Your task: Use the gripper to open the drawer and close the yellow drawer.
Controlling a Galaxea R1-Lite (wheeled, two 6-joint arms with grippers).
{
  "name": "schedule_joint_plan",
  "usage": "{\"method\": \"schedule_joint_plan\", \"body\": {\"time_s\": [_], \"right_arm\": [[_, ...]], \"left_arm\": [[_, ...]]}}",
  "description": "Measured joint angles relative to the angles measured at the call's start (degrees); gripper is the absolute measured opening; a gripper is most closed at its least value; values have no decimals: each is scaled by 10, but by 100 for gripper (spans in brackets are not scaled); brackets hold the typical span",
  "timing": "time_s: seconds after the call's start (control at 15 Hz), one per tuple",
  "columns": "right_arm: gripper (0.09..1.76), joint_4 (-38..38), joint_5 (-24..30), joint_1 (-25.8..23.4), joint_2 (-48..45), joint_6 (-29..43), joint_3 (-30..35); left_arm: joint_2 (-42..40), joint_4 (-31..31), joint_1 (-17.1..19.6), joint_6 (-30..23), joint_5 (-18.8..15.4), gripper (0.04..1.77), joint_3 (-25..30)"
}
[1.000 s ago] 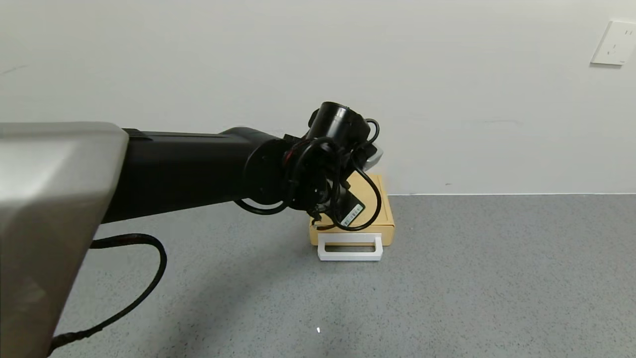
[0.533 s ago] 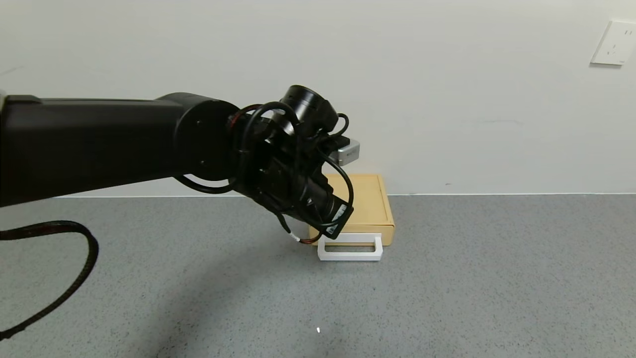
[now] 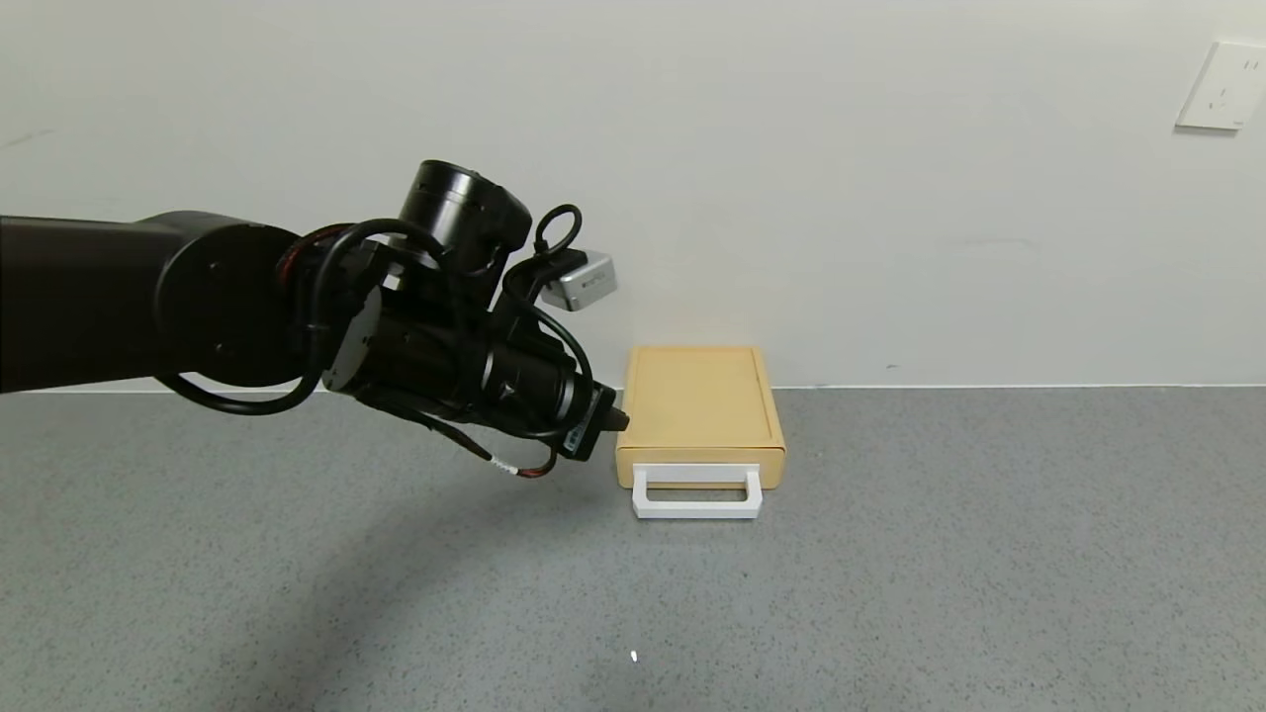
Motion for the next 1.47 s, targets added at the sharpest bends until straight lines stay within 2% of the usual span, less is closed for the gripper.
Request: {"method": "schedule_joint_plan", "body": {"time_s": [0.2, 0.33, 0.6, 0.8, 1.0, 1.47], "right_arm": [[170, 0, 0, 0, 0, 0, 0], [170, 0, 0, 0, 0, 1, 0], [170, 0, 0, 0, 0, 1, 0], [170, 0, 0, 0, 0, 2, 0], [170, 0, 0, 0, 0, 3, 0], [170, 0, 0, 0, 0, 4, 0]], "left_arm": [[-37, -41, 29, 4, -17, 65, 64], [-62, -65, 48, 12, -33, 89, 101], [-115, -225, 87, 32, -42, 122, 205], [-156, -343, 113, 32, -40, 137, 288], [-195, -418, 143, 30, -30, 148, 348], [-302, -435, 212, -4, -13, 162, 420]]}}
